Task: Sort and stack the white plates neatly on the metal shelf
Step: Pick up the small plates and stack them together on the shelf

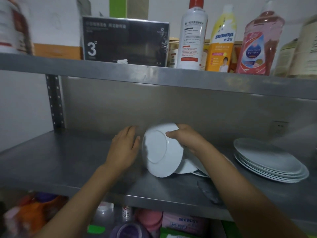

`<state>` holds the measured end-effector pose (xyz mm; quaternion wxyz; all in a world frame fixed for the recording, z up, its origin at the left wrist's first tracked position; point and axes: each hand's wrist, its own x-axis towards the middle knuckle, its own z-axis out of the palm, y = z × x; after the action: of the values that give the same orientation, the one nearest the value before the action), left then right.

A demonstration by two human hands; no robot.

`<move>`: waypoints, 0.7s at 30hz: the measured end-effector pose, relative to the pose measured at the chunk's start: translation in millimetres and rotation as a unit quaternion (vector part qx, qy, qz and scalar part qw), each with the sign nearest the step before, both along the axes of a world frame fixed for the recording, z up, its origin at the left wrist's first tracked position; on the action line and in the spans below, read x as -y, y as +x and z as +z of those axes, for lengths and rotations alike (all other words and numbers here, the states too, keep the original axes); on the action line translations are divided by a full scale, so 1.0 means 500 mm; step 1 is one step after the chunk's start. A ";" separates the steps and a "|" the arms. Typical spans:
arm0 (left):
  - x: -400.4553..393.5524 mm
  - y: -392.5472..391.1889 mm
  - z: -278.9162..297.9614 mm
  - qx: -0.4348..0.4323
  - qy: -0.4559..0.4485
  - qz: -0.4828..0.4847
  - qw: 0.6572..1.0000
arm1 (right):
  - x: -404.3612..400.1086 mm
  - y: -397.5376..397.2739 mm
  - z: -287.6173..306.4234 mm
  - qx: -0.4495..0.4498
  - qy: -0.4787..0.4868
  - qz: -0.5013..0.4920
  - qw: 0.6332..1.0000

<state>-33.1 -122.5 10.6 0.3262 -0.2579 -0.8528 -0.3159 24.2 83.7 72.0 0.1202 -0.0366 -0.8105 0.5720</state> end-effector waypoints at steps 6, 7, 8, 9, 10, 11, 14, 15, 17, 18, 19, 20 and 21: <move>0.074 -0.005 -0.006 0.005 0.052 -0.015 0.999 | 0.044 0.012 0.004 -0.057 0.017 0.084 0.995; 0.082 -0.008 -0.005 0.016 0.075 -0.011 0.997 | 0.050 0.010 0.003 -0.071 0.032 0.086 0.993; 0.089 -0.011 -0.004 0.035 0.105 -0.006 0.994 | 0.056 0.007 0.002 -0.088 0.046 0.089 0.991; 0.095 -0.014 0.000 0.055 0.145 -0.004 0.988 | 0.059 0.003 -0.001 -0.105 0.068 0.090 0.988; 0.099 -0.016 0.004 0.078 0.196 -0.009 0.978 | 0.063 -0.002 -0.006 -0.124 0.098 0.088 0.983; 0.102 -0.016 0.010 0.106 0.254 -0.021 0.961 | 0.067 -0.007 -0.012 -0.145 0.132 0.081 0.977; 0.101 -0.006 0.032 0.216 0.419 -0.078 0.879 | 0.073 -0.016 -0.038 -0.244 0.248 0.048 0.936; 0.099 -0.002 0.038 0.249 0.449 -0.093 0.853 | 0.074 -0.018 -0.046 -0.281 0.273 0.044 0.919; 0.096 0.005 0.046 0.299 0.485 -0.122 0.813 | 0.075 -0.018 -0.060 -0.331 0.300 0.039 0.894; 0.095 0.007 0.047 0.318 0.498 -0.136 0.795 | 0.076 -0.019 -0.066 -0.346 0.311 0.037 0.885; 0.096 0.009 0.047 0.332 0.506 -0.146 0.783 | 0.077 -0.021 -0.073 -0.359 0.320 0.036 0.876; 0.098 0.008 0.046 0.341 0.508 -0.152 0.776 | 0.079 -0.023 -0.079 -0.370 0.327 0.035 0.869; 0.100 0.007 0.045 0.349 0.508 -0.153 0.772 | 0.082 -0.023 -0.086 -0.377 0.331 0.036 0.864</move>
<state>-29.5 -172.4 33.1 0.0373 -0.0541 -0.5724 -0.8174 12.9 42.8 29.3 0.4012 0.2529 -0.8458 0.2443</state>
